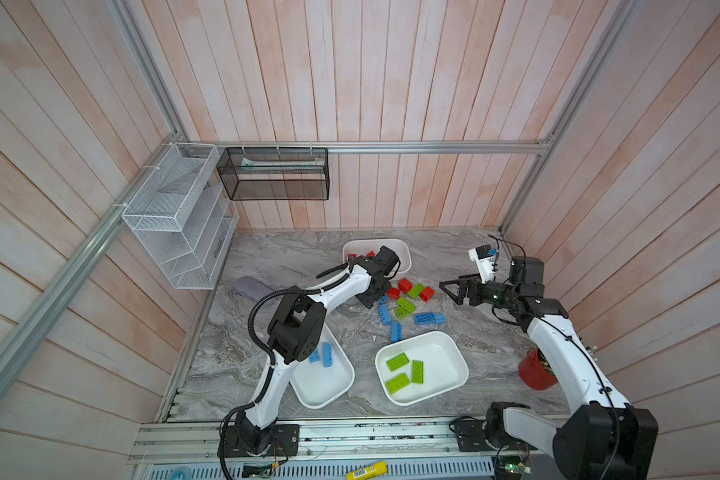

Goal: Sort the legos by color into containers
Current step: 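Move the left gripper back to the pile and grasp a blue brick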

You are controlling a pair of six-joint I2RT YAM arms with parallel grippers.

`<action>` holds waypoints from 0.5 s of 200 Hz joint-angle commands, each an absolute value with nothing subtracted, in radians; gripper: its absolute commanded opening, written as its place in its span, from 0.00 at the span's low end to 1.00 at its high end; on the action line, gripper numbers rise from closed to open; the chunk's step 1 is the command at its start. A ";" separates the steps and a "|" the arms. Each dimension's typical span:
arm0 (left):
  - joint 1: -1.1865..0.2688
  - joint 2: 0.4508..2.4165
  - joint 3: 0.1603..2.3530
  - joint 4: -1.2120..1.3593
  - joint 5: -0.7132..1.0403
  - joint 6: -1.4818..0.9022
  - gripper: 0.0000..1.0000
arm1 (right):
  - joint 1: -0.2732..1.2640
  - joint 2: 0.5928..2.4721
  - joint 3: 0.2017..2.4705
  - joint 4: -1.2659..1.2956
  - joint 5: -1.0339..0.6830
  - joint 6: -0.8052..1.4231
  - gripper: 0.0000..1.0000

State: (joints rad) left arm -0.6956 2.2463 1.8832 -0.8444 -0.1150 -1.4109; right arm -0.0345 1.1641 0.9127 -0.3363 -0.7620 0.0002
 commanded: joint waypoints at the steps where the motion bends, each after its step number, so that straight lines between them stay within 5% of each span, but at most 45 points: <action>1: -0.690 2.279 1.907 -0.810 -0.158 -1.430 0.64 | -0.041 1.167 0.902 -0.325 -0.784 -0.001 0.98; 100: -0.680 2.386 2.010 -0.936 -0.133 -1.385 0.59 | -0.041 1.178 0.915 -0.332 -0.792 -0.005 0.98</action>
State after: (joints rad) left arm -0.6800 2.3524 1.9804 -0.8520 -0.1162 -1.3975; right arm -0.0345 1.1709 0.9119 -0.3363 -0.7689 -0.0002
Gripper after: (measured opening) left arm 0.610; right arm 0.981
